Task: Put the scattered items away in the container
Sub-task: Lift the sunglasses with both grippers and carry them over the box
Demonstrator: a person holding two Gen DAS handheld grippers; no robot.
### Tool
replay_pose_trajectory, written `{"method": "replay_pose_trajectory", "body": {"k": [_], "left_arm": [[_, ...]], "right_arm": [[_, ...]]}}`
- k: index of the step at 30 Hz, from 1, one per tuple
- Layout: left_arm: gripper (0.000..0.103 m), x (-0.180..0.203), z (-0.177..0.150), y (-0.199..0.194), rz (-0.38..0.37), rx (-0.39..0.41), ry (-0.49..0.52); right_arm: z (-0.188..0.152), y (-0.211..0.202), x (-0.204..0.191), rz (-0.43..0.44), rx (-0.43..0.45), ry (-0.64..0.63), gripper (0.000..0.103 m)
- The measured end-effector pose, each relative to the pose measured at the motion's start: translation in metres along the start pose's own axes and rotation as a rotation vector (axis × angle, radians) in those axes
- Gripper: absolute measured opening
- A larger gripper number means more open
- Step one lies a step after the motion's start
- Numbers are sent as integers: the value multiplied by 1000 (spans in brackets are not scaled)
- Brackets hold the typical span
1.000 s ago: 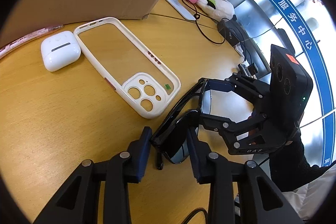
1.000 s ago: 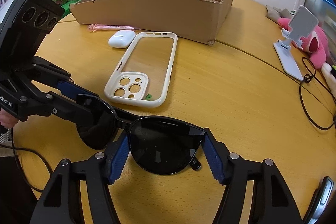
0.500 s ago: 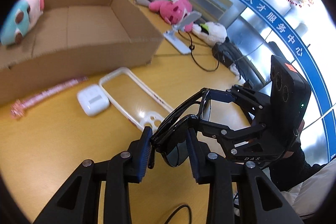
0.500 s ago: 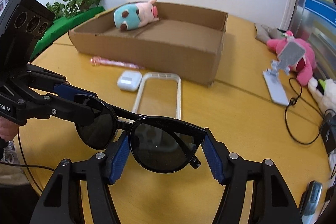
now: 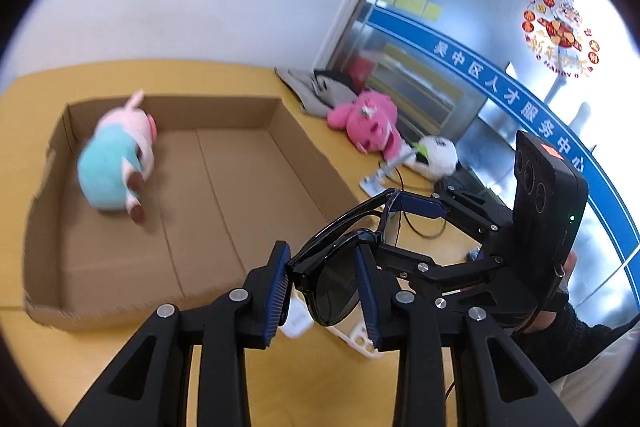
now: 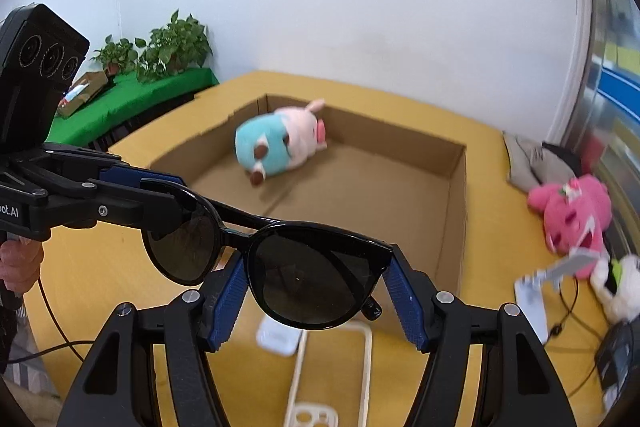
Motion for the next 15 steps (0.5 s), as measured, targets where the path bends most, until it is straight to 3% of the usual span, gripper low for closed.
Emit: {"method": "replay_pose_trajectory", "body": {"k": [7, 15], "left_arm": [[32, -28, 65, -3, 29, 64, 19], [32, -50, 123, 11, 37, 91, 53]], "right_arm": [[70, 32, 9, -6, 75, -13, 70], [127, 64, 29, -33, 114, 28, 70]]}}
Point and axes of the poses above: each gripper's, at about its wrist camera, not at the fingertips, and y roughly the way its jaws point, x to its right, z to its top, the point moved 2 cm from there along y, roughly the way its jaws point, and after that the axes turned 6 degrees about x, right-handed, at the moved point
